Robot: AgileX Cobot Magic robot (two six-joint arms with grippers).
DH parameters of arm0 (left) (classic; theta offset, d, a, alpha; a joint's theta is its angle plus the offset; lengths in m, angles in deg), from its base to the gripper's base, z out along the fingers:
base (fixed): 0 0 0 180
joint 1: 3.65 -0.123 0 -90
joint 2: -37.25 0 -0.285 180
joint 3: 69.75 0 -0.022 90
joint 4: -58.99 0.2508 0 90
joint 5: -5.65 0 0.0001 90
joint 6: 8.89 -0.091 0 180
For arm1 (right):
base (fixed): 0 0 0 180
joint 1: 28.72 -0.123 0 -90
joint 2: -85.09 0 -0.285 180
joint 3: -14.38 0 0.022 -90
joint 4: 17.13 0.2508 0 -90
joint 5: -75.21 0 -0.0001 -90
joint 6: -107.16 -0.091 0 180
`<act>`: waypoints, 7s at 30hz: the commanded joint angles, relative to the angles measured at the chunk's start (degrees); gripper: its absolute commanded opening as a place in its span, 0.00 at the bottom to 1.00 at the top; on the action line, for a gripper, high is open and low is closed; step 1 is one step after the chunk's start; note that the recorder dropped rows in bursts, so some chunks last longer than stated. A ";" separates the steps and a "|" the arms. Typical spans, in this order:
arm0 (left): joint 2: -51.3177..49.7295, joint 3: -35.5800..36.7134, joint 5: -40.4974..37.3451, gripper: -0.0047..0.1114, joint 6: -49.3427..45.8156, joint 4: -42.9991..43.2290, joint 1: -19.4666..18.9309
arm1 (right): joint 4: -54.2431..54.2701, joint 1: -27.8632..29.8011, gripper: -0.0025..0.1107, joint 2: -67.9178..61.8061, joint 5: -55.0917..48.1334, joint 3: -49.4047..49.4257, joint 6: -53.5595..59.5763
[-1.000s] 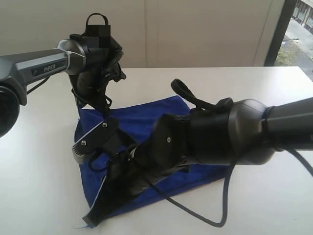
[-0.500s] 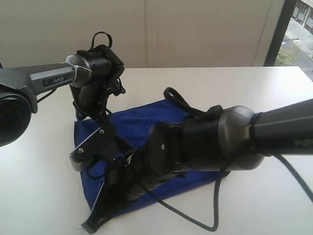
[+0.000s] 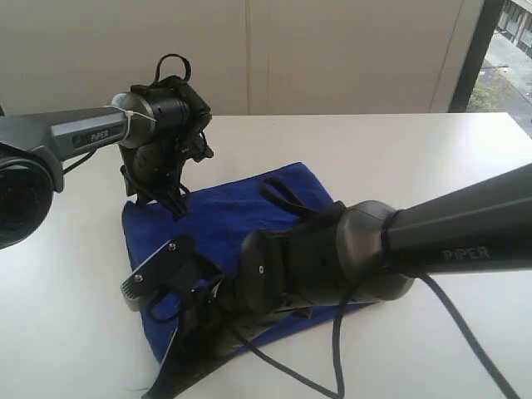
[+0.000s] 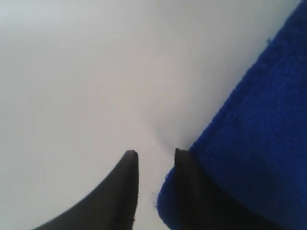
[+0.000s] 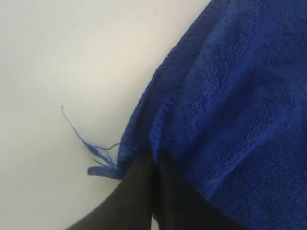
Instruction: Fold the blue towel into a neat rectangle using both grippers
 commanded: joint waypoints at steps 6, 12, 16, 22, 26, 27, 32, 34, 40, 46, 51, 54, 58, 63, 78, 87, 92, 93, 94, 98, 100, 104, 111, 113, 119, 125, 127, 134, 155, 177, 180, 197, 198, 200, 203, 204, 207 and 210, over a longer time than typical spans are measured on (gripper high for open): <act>0.21 0.32 -3.10 0.59 0.08 4.99 -0.17 | 1.10 -1.89 0.27 -0.31 -0.11 -1.68 0.48; 0.21 0.32 -4.25 0.61 0.26 7.15 -0.17 | 1.10 -2.31 0.51 -0.31 -1.91 -1.67 0.71; 1.52 0.32 -4.75 0.61 1.38 9.84 -0.17 | 0.88 -2.31 0.51 1.97 -2.61 -1.67 0.90; 5.67 0.32 -4.75 0.61 4.88 11.01 -0.17 | -2.35 -1.39 0.51 7.76 -1.92 -1.67 1.15; 11.14 0.32 -2.83 0.61 4.83 2.30 -0.17 | -21.33 4.86 0.51 10.33 -4.31 -1.32 -17.84; 11.94 0.32 -2.43 0.61 4.44 -0.36 -0.17 | -23.71 5.76 0.51 10.75 -4.46 -1.01 -19.52; 13.97 0.32 -1.65 0.61 -5.68 -26.05 -0.17 | -30.90 17.78 0.51 13.04 -3.21 2.57 -24.39; 13.97 0.42 -2.19 0.61 -8.41 -32.32 -0.17 | -30.78 22.76 0.46 12.81 -1.32 3.68 -24.39; 13.97 9.04 -4.47 0.61 -11.01 -36.43 0.81 | -30.78 29.36 0.22 11.45 1.15 5.24 -24.39; 13.97 15.64 -3.85 0.57 -12.76 -40.40 0.96 | -30.66 29.87 0.15 6.12 0.99 5.24 -24.39; 13.97 21.33 -2.04 0.57 -13.14 -41.10 0.96 | -30.66 29.87 0.14 4.39 0.86 5.24 -24.39; 13.97 23.53 -1.12 0.57 -13.14 -41.10 0.96 | -30.66 29.87 0.14 4.39 0.86 5.24 -24.39; 13.97 25.83 -0.89 0.57 -13.14 -41.10 0.96 | -30.66 29.87 0.14 4.38 0.98 5.24 -24.39; 13.97 28.30 -0.08 0.57 -13.14 -41.10 0.96 | -30.66 29.87 0.14 4.38 0.98 5.24 -24.39; 25.59 28.41 13.96 0.57 -13.14 -36.67 0.96 | -30.66 29.87 0.23 10.49 2.18 5.03 -24.68; 29.87 28.53 8.60 0.37 -15.78 -43.72 2.17 | -30.53 29.87 0.27 15.83 -3.01 -0.41 -22.37; 31.54 32.38 12.45 0.04 -17.86 -43.74 5.07 | -30.38 30.67 0.06 12.09 -9.71 -10.11 -20.12; 32.28 33.80 13.66 0.04 -17.09 -42.64 5.49 | -30.38 31.16 0.04 11.22 -11.54 -12.52 -19.32; 33.16 35.35 15.11 0.04 -16.12 -41.27 5.76 | -30.21 32.15 0.02 9.76 -14.54 -14.93 -18.30; 37.50 42.31 22.53 0.04 -15.27 -39.34 5.94 | -27.46 35.65 0.02 4.38 -22.39 -22.94 -11.65; 39.83 46.00 26.47 0.04 -14.86 -39.70 5.94 | -21.03 37.17 0.02 1.18 -26.36 -26.61 -5.59; 42.42 52.62 33.73 0.04 -14.26 -41.42 5.94 | -11.47 38.42 0.02 -4.38 -29.81 -32.43 1.42; 42.59 59.88 37.88 0.04 -14.17 -43.41 7.19 | -11.44 38.30 0.02 -13.11 -30.69 -43.00 1.72; 42.59 60.61 37.88 0.04 -14.05 -43.41 8.14 | -11.43 38.40 0.02 -15.42 -31.64 -46.04 1.32; 43.11 62.40 37.91 0.04 -13.94 -43.30 9.83 | -10.45 38.40 0.02 -20.70 -34.37 -52.35 1.32; 47.01 63.58 35.95 0.04 -12.55 -42.01 9.83 | -10.74 38.40 0.02 -23.66 -35.05 -55.05 1.27; 48.09 65.44 36.36 0.04 -12.55 -41.12 9.83 | -10.74 38.40 0.02 -24.01 -33.81 -55.05 1.27; 48.62 70.49 45.43 0.04 -8.51 -40.30 9.92 | -10.35 38.40 0.02 -25.75 -31.89 -55.05 1.39; 47.12 73.89 48.30 0.04 -6.97 -40.58 9.92 | -8.85 38.29 0.02 -29.43 -24.35 -55.05 2.40; 47.12 77.81 50.00 0.04 -5.16 -43.44 9.92 | -8.78 38.29 0.02 -31.33 -20.32 -55.05 2.40; 47.12 77.81 49.77 0.04 -5.16 -43.44 9.92 | -8.78 38.29 0.02 -31.61 -19.71 -55.05 2.40; 50.55 76.26 54.30 0.04 -5.70 -43.67 9.92 | -9.14 38.29 0.02 -32.86 -18.26 -55.05 2.40; 49.63 76.26 54.30 0.04 -5.28 -43.82 9.96 | -9.14 38.29 0.02 -32.86 -17.83 -55.05 2.40; 47.77 76.49 54.41 0.04 -5.24 -45.02 10.37 | -9.14 38.29 0.02 -32.86 -17.40 -55.05 2.40; 45.09 76.49 56.03 0.04 -5.12 -45.14 13.00 | -9.14 38.29 0.02 -32.86 -17.31 -55.05 2.40; 44.21 76.49 56.83 0.04 -5.12 -45.14 14.02 | -9.14 38.29 0.02 -32.86 -17.31 -55.05 2.40; 42.61 76.49 56.61 0.04 -4.97 -45.14 14.59 | -9.14 38.29 0.02 -32.86 -17.31 -55.05 2.40; 42.21 76.74 55.07 0.04 -4.97 -45.14 14.59 | -9.14 38.29 0.02 -32.98 -17.29 -55.05 2.40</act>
